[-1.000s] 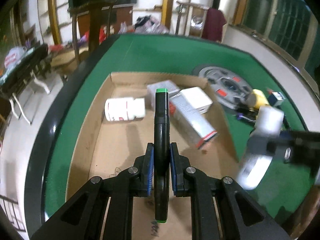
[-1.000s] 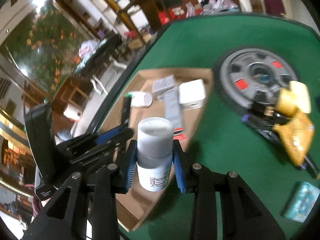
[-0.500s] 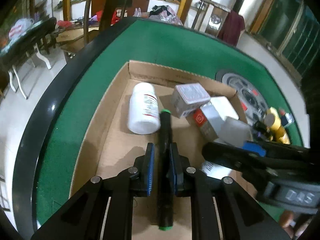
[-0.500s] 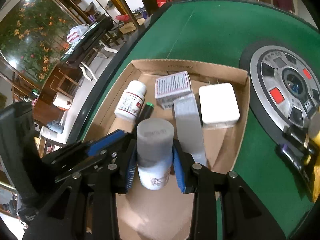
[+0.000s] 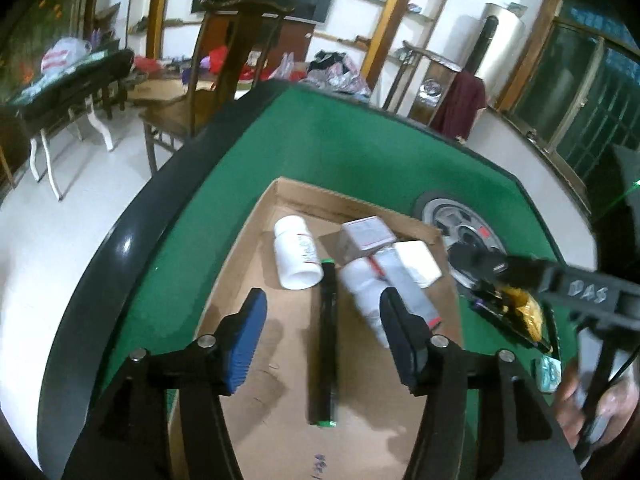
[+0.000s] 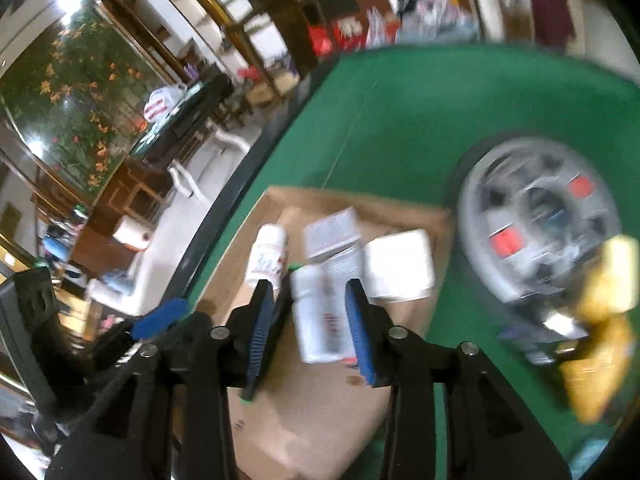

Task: Organize objects
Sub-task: 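Grasp the black marker with blue cap with the right tool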

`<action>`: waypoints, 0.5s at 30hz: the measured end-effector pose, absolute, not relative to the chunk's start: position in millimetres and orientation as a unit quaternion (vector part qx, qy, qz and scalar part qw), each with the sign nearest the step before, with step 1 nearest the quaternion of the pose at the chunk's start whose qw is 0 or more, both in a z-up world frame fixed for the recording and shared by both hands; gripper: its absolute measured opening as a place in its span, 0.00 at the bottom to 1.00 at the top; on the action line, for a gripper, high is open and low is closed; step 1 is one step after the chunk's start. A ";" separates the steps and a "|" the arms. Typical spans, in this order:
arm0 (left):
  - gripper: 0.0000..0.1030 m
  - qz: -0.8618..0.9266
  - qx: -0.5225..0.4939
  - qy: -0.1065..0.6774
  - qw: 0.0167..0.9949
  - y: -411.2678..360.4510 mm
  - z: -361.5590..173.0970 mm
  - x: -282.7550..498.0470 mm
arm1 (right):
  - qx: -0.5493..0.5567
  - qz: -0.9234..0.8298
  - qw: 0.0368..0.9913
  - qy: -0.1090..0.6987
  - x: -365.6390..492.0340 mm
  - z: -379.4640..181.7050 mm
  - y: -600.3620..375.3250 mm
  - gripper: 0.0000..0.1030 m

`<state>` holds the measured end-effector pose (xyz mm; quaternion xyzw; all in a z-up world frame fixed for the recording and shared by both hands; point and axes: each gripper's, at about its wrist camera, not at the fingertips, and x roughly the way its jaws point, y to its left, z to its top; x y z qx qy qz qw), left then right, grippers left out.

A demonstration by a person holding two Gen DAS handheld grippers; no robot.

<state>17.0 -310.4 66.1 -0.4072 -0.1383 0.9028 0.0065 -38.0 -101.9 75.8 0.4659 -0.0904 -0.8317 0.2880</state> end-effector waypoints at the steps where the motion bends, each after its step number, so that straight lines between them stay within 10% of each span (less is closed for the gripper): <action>1: 0.53 0.906 -0.403 -0.132 0.011 -302.9 70.6 19.6 | 0.451 -0.844 0.278 -0.081 -31.3 86.4 -87.0 0.45; 8: 0.58 0.904 -0.406 -0.099 0.090 -230.2 81.5 22.3 | 0.389 -0.900 0.187 -0.061 6.3 125.3 29.7 0.69; 15: 0.58 0.886 -0.436 -0.062 0.145 -146.4 73.0 15.4 | 0.409 -0.903 0.086 -0.100 17.8 101.9 145.5 0.70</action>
